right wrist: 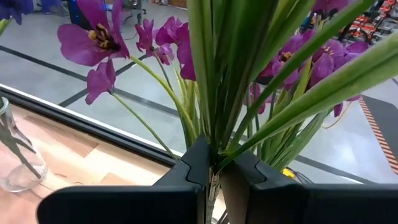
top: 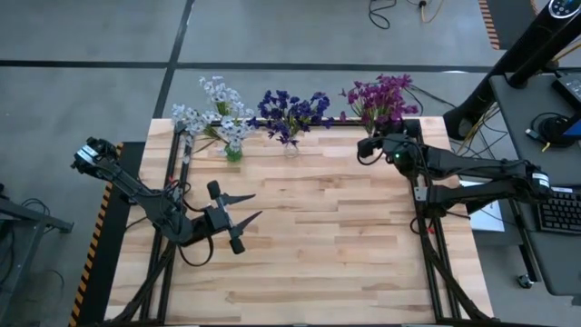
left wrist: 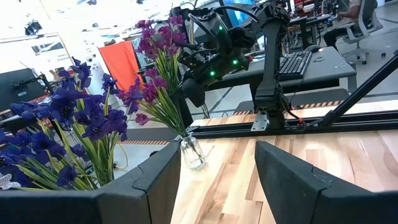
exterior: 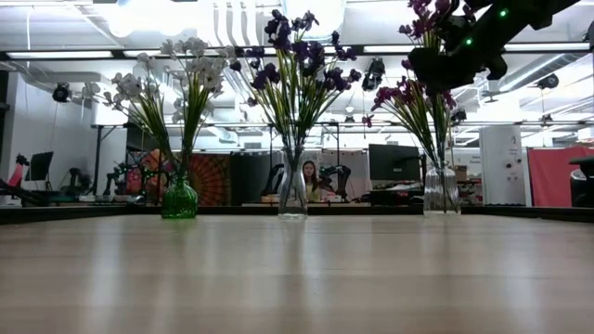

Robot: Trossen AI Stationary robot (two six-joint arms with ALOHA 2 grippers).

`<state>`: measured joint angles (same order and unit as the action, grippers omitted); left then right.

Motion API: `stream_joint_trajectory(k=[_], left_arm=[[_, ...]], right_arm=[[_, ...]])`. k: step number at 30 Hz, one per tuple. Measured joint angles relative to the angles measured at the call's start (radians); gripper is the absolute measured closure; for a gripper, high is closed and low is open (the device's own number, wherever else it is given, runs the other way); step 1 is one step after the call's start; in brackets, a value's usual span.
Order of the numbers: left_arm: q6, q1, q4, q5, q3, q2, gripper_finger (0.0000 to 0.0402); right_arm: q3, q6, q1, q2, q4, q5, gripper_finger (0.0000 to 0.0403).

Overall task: Sort flowers into vase by color
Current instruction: Put the light violet flowers into the right transparent vase

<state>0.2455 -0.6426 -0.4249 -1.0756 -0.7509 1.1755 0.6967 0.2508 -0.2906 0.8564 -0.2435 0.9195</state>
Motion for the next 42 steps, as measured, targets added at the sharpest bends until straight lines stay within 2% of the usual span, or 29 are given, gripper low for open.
stream_joint_trajectory(k=[11,34,42], left_arm=[[0.000,0.000,0.000,0.000,0.000,0.000,0.0212],[0.000,0.000,0.000,0.001,0.000,0.000,0.0212],[0.000,0.000,0.000,0.001,0.000,0.000,0.0212]], right_arm=[[0.000,0.019,-0.005,0.042,0.008,0.001,0.0385],[0.000,0.029,-0.005,0.043,0.009,0.025,0.0385],[0.000,0.046,-0.005,0.043,0.009,0.026,0.0353]])
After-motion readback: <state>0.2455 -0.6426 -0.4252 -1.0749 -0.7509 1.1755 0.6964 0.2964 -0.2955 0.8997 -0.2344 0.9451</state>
